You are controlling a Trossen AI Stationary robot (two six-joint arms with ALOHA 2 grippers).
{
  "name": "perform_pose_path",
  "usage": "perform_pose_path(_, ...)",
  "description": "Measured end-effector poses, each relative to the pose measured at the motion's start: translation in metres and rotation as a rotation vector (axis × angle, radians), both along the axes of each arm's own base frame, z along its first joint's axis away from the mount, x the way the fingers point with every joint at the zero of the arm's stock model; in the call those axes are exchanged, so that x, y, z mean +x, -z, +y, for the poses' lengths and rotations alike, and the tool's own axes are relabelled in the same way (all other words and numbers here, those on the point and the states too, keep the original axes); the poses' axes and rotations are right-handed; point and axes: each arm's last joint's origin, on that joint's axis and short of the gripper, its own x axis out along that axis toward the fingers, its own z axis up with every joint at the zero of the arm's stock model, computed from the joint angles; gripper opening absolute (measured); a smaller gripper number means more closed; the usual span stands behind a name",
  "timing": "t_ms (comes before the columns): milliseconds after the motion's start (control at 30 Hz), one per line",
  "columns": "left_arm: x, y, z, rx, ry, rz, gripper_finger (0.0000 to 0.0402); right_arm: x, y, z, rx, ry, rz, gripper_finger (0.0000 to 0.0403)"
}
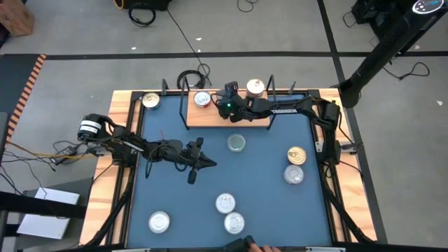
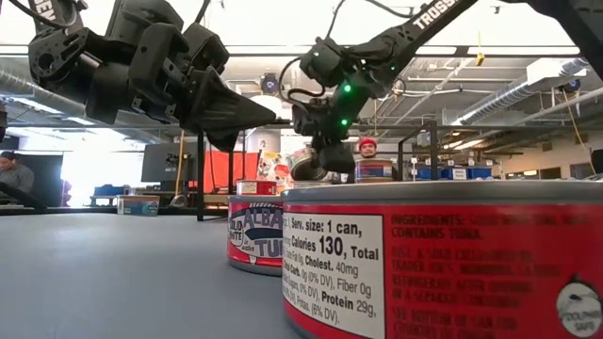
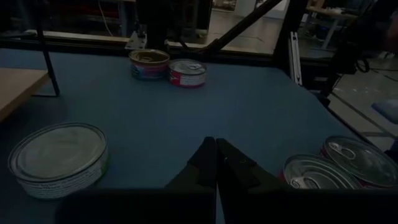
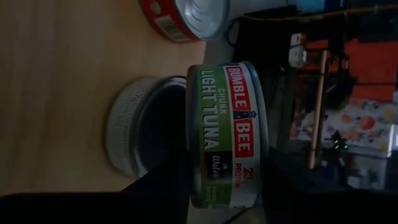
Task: Stack canned seafood by type on shelf
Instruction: Stack the green tuna can on top of the green tuna can on the shelf, then stack the red tuna can on top of the red tuna can on the shelf
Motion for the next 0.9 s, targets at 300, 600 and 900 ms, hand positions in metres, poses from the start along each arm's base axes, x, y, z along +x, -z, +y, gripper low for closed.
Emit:
perform_pose_path(300,0.000,0.000,0.000,-0.004,-0.001,0.004,0.0005,-0.005,-0.002,-0.006,0.053,0.036,-0.043,0.0249)
perform_pose_path(600,0.000,0.001,0.000,-0.023,-0.001,0.014,0.0005,-0.007,0.000,-0.007,0.084,0.053,-0.041,0.0315)
perform_pose_path(900,0.000,0.001,0.000,-0.023,0.000,0.017,0.0005,-0.013,0.004,-0.011,0.149,0.115,-0.057,0.0307)
